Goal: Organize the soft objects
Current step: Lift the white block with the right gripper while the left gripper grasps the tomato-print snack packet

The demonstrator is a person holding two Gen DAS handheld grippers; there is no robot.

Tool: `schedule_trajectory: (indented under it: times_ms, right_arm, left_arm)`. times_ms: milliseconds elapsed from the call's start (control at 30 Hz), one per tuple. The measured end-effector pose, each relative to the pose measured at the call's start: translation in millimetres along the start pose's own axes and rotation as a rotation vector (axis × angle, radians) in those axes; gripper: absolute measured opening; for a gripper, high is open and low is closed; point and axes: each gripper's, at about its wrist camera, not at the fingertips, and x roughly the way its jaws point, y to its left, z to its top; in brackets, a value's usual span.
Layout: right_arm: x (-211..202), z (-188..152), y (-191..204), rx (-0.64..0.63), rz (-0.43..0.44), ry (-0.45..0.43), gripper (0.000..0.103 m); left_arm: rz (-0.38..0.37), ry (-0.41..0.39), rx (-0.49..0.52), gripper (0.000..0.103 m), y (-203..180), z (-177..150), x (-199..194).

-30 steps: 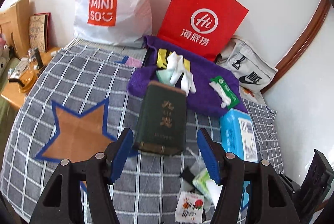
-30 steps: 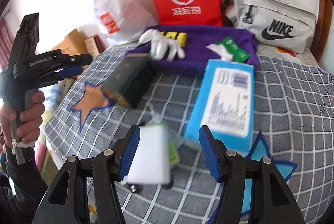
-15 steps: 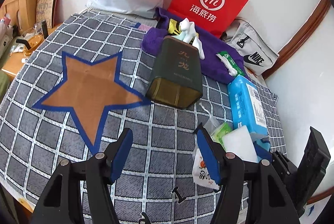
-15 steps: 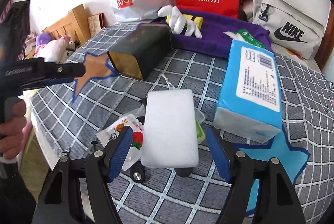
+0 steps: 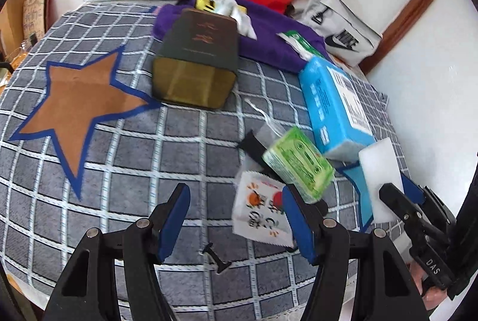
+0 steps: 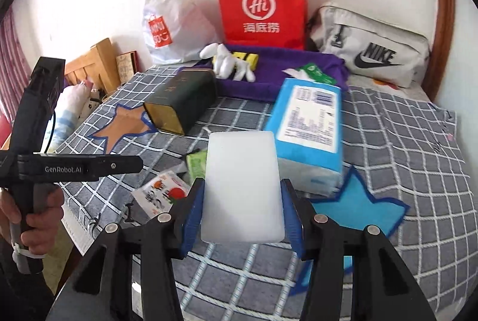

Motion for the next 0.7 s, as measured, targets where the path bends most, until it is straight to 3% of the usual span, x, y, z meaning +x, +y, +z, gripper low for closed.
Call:
schedule_trajectory:
  times_ms: [167, 433, 500, 700]
  right_arm:
    - [-1.7, -18.5, -23.2, 0.045, -0.049, 0.027, 0.049]
    - [15.0, -44.3, -38.9, 0.075, -0.104, 0.089, 0.049]
    - [15.9, -46.5, -36.7, 0.064, -0.096, 0.091, 0.049]
    - [19.9, -49.4, -35.9, 0.067, -0.087, 0.102, 0.049]
  left_arm:
    - [-0.006, 0.034, 0.046, 0.062, -16.7, -8.5, 11.9]
    - [0.064, 0.095, 0.144, 0.063, -36.8, -21.4, 32.2]
    - [0.077, 0.097, 0.174, 0.067, -41.4, -22.9, 34.7]
    - [0.139, 0.100, 0.258, 0.068, -52.2, -27.0, 37.5]
